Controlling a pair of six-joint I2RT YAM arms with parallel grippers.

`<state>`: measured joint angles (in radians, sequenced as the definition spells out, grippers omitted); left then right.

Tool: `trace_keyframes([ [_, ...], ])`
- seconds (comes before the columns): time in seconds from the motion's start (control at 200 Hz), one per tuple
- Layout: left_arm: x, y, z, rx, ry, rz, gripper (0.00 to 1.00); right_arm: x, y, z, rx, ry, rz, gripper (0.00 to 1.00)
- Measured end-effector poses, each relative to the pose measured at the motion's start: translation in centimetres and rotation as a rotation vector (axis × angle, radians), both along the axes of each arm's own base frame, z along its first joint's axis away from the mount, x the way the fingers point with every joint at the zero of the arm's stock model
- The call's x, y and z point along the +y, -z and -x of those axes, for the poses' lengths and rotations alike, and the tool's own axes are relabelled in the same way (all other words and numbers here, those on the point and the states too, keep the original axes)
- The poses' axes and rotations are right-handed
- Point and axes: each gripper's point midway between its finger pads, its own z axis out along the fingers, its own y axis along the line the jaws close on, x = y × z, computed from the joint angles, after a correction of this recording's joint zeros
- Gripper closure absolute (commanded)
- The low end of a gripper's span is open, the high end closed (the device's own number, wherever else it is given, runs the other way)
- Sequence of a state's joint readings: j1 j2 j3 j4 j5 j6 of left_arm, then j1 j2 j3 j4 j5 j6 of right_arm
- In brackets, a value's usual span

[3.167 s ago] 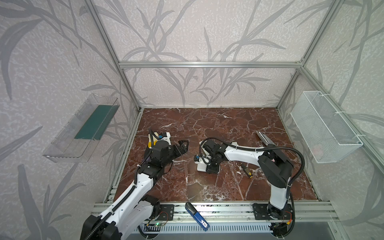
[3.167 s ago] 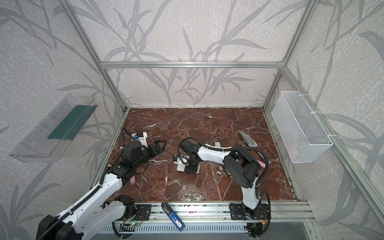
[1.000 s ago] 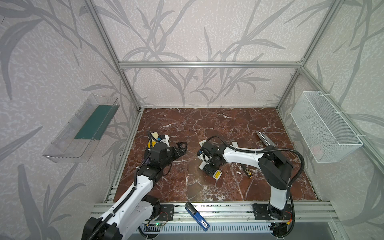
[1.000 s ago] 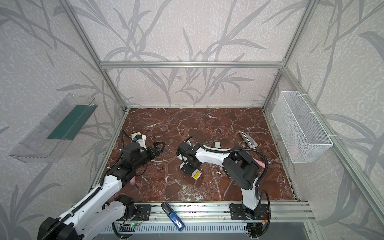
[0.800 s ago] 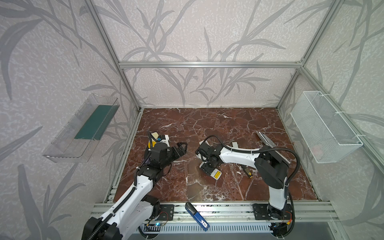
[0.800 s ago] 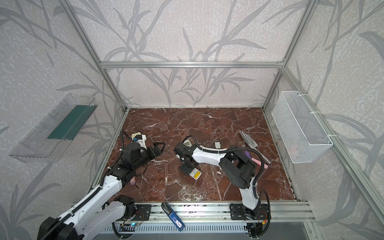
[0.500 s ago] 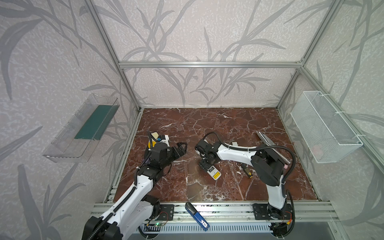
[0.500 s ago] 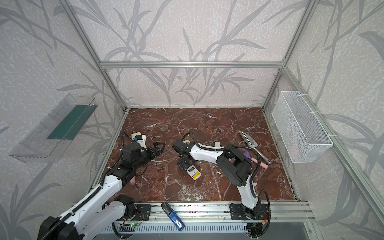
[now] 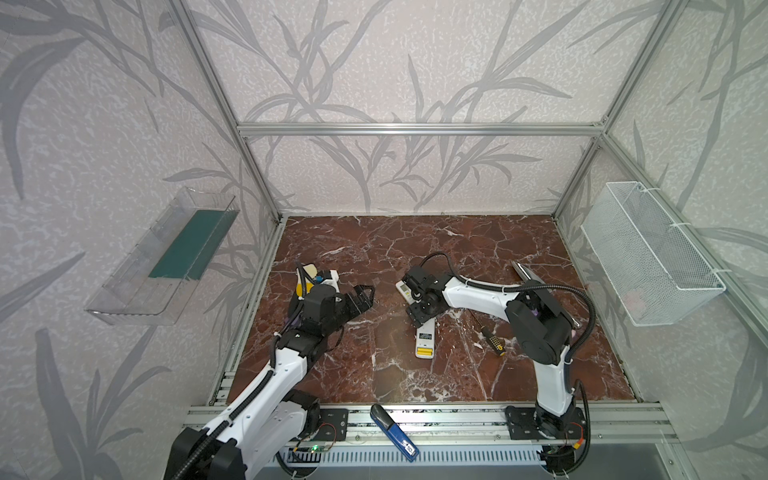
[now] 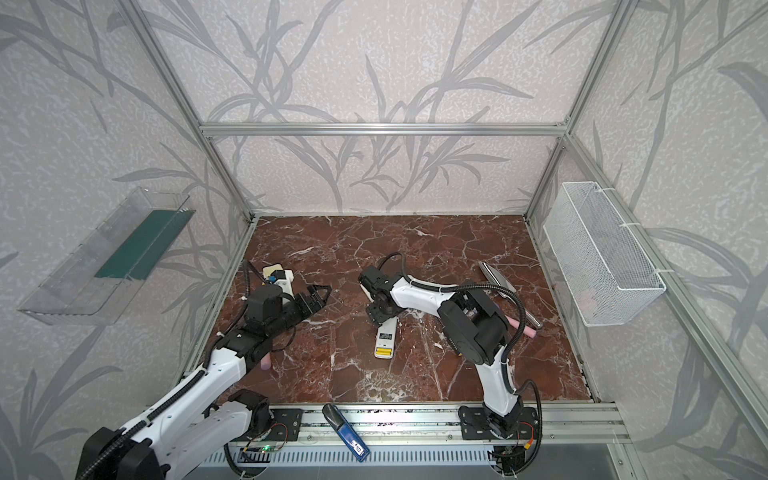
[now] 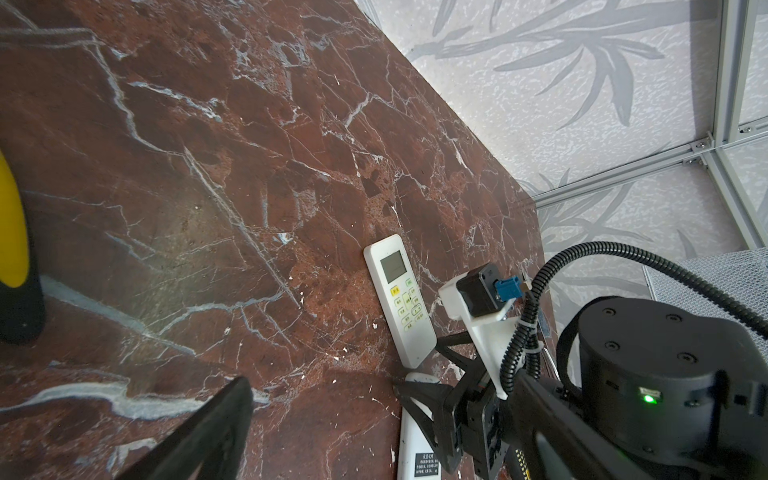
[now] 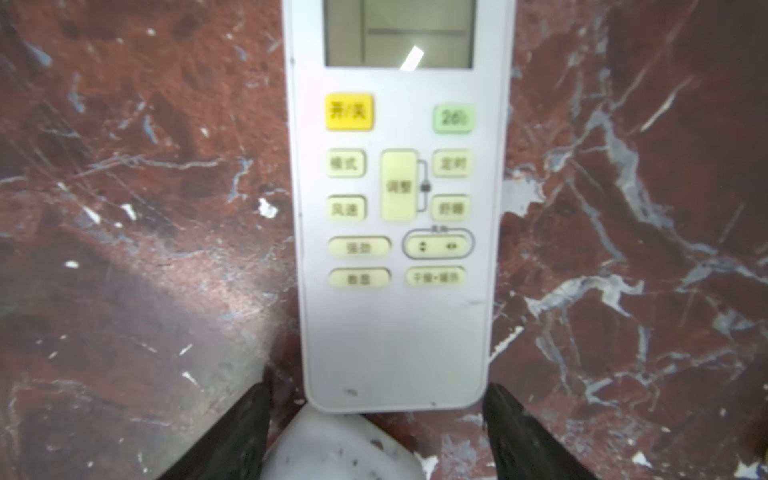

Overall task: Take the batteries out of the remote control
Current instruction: 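Open the right gripper and grasp the black-and-yellow screwdriver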

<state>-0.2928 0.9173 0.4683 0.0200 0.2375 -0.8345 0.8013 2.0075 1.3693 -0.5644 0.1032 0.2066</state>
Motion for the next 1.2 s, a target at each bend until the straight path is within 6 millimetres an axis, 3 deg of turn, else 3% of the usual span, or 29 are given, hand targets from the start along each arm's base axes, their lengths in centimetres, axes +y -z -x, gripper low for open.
trace_keyframes([
  [0.19, -0.2, 0.7, 0.0, 0.024, 0.013, -0.003, 0.01, -1.8, -1.1, 1.3, 0.012, -0.005, -0.035, 0.2],
  [0.385, -0.9, 0.6, -0.3, 0.037, 0.052, -0.012, 0.01, -3.9, -6.4, 1.9, -0.057, 0.003, -0.125, 0.21],
  [0.5, -1.5, -0.1, -0.6, 0.022, 0.085, -0.007, 0.02, -6.8, -9.4, 1.1, -0.109, 0.046, -0.136, 0.23],
  [0.585, -1.8, -0.5, -0.6, 0.012, 0.105, -0.006, 0.02, -9.5, -10.1, 0.9, -0.113, 0.088, -0.104, 0.28],
  [0.705, -2.1, -0.6, -0.6, 0.013, 0.122, 0.001, 0.02, -13.2, -9.7, 1.5, -0.069, 0.161, -0.044, 0.33],
  [0.83, -2.3, -0.4, -0.6, 0.02, 0.133, 0.006, 0.03, -16.0, -8.1, 3.5, 0.01, 0.232, -0.012, 0.33],
  [1.2, -2.7, -0.2, -0.5, 0.031, 0.158, 0.019, 0.03, -19.0, -2.6, 9.2, 0.225, 0.425, 0.02, 0.33],
])
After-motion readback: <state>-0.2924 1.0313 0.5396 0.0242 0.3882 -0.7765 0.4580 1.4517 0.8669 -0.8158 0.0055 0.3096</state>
